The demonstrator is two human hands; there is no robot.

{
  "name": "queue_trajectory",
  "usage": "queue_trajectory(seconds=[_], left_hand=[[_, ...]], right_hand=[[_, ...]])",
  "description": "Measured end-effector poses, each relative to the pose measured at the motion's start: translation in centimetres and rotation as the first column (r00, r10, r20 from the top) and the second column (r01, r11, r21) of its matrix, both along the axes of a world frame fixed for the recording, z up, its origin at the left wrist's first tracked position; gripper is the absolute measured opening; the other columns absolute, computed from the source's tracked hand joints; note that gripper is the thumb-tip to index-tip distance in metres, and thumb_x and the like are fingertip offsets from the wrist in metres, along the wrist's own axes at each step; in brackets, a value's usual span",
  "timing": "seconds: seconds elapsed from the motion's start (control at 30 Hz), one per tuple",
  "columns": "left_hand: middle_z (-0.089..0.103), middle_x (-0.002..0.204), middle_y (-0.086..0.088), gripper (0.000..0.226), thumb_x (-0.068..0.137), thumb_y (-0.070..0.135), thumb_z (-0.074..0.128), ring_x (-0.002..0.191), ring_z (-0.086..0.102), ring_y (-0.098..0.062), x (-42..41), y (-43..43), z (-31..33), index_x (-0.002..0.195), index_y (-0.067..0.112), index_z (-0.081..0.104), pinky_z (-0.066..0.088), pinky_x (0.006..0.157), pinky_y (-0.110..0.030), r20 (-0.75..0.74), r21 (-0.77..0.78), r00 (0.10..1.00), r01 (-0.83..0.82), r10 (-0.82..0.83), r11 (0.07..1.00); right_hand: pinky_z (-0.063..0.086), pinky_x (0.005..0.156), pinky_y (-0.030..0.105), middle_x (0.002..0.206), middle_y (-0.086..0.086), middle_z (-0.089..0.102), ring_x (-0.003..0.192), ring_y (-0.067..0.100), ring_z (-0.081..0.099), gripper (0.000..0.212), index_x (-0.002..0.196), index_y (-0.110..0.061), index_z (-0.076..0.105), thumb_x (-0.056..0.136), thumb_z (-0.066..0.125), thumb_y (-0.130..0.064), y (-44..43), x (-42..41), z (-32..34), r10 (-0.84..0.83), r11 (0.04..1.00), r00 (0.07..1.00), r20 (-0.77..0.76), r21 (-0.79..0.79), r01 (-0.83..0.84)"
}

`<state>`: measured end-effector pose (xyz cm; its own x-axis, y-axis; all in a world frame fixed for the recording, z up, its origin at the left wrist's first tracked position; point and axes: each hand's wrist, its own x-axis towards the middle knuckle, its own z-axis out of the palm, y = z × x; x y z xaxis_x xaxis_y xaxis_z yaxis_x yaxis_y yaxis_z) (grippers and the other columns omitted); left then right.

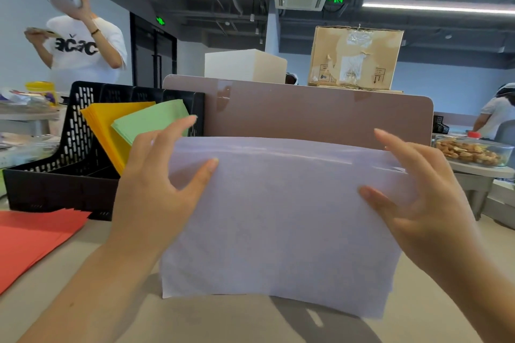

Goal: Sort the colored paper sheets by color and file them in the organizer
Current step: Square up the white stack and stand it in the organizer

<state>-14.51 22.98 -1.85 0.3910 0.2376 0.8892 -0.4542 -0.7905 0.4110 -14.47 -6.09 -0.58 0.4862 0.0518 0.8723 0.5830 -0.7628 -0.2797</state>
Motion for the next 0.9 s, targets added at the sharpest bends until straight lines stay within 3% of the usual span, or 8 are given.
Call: queue_trajectory(seconds=[0.1, 0.37, 0.53, 0.67, 0.77, 0.9], left_hand=[[0.050, 0.116, -0.007, 0.045, 0.082, 0.047, 0.064, 0.106, 0.045, -0.013, 0.1, 0.1, -0.2, 0.122, 0.027, 0.059, 0.021, 0.087, 0.005, 0.005, 0.030, 1.000, -0.027, 0.027, 0.999], [0.048, 0.113, -0.002, 0.040, 0.079, 0.044, 0.061, 0.103, 0.046, -0.010, 0.1, 0.0, -0.3, 0.115, 0.026, 0.064, 0.031, 0.083, -0.014, -0.009, 0.037, 0.998, -0.069, 0.070, 0.997], [0.050, 0.112, -0.004, 0.042, 0.079, 0.050, 0.056, 0.104, 0.046, -0.012, 0.2, 0.1, -0.4, 0.112, 0.024, 0.065, 0.036, 0.086, -0.024, -0.010, 0.033, 0.998, -0.058, 0.058, 0.998], [0.051, 0.111, -0.003, 0.044, 0.079, 0.053, 0.052, 0.105, 0.046, -0.012, 0.3, 0.3, -0.5, 0.109, 0.025, 0.066, 0.035, 0.084, -0.020, -0.023, 0.037, 0.999, -0.043, 0.044, 0.998], [0.051, 0.111, -0.001, 0.036, 0.080, 0.046, 0.058, 0.102, 0.046, -0.008, 0.4, 0.4, -0.5, 0.108, 0.025, 0.067, 0.030, 0.079, -0.011, -0.024, 0.033, 0.999, -0.038, 0.039, 0.999], [0.052, 0.111, -0.001, 0.035, 0.080, 0.043, 0.059, 0.099, 0.040, 0.001, 0.4, 0.3, -0.5, 0.109, 0.025, 0.066, 0.030, 0.079, -0.010, -0.021, 0.058, 0.999, -0.033, 0.034, 0.998]], right_hand=[[0.036, 0.079, 0.028, 0.116, 0.000, 0.047, 0.096, 0.001, 0.038, 0.064, 0.129, -0.031, 0.051, 0.073, 0.076, -0.012, -0.2, 0.3, -0.5, -0.045, 0.998, 0.999, 0.019, -0.036, 0.046], [0.044, 0.076, 0.029, 0.116, -0.002, 0.048, 0.096, 0.001, 0.042, 0.048, 0.120, -0.030, 0.059, 0.075, 0.072, -0.017, -0.9, 0.4, -0.6, -0.003, 1.000, 0.999, 0.040, -0.024, 0.004], [0.042, 0.076, 0.021, 0.114, -0.001, 0.050, 0.095, 0.002, 0.044, 0.044, 0.117, -0.030, 0.059, 0.076, 0.070, -0.020, -1.2, 0.5, -0.8, 0.022, 1.000, 0.998, 0.055, -0.017, -0.021], [0.044, 0.075, 0.020, 0.113, -0.002, 0.051, 0.095, 0.003, 0.045, 0.043, 0.118, -0.027, 0.061, 0.074, 0.062, -0.031, -1.6, 0.6, -0.9, 0.007, 1.000, 0.999, 0.047, -0.023, -0.006], [0.047, 0.074, 0.024, 0.113, 0.000, 0.052, 0.098, 0.004, 0.046, 0.044, 0.119, -0.025, 0.062, 0.075, 0.060, -0.031, -1.8, 0.8, -1.0, 0.008, 1.000, 0.999, 0.040, -0.018, -0.007], [0.048, 0.076, 0.023, 0.111, -0.001, 0.055, 0.097, 0.012, 0.052, 0.042, 0.117, -0.026, 0.061, 0.076, 0.061, -0.028, -1.9, 0.8, -1.2, 0.031, 0.999, 0.999, 0.037, -0.019, -0.031]])
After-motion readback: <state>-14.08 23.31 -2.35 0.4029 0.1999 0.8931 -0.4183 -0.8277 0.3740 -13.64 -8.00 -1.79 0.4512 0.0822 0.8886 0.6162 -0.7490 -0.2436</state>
